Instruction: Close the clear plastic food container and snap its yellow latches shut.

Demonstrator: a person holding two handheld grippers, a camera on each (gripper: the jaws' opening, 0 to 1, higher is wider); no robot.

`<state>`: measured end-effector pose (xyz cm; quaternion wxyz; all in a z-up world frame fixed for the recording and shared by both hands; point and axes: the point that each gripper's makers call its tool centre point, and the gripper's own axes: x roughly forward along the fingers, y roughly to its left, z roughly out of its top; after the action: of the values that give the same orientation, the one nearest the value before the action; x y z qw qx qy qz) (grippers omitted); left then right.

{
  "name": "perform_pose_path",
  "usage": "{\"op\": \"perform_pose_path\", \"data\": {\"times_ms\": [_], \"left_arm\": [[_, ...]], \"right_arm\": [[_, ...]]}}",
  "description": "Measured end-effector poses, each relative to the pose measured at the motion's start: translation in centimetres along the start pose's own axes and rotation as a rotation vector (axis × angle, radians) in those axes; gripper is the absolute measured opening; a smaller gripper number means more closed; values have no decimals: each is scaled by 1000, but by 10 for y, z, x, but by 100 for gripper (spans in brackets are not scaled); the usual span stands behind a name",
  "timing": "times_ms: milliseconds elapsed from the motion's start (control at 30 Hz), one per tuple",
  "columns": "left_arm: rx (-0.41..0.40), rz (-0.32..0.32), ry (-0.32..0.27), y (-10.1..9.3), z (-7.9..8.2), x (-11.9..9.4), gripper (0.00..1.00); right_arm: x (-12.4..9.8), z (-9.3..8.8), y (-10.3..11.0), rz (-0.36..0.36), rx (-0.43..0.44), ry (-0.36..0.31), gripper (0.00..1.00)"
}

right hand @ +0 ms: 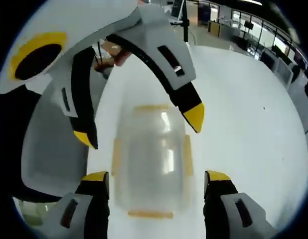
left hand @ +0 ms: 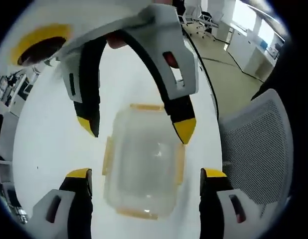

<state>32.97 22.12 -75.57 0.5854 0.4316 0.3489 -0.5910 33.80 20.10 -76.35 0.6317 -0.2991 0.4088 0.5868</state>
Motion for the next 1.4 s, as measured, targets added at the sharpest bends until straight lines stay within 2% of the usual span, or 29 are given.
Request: {"op": "perform_pose_path", "data": {"times_ms": [233,533,833,1400], "left_arm": [[4,-21,21,7,-9,-3,89],[-2,-44,47,7,-17,-2,89],[2,-73,74,7,-24,0,89],[31,-80,105,8,-38,8,86]], "right_arm": [[-1,-4,3,-6,-31,27,78],[-1,-9,5,-24,-68,54,77],[-2,-13,7,-24,-68,57,77],[6,-23,11,-22,-72,89,76]]}}
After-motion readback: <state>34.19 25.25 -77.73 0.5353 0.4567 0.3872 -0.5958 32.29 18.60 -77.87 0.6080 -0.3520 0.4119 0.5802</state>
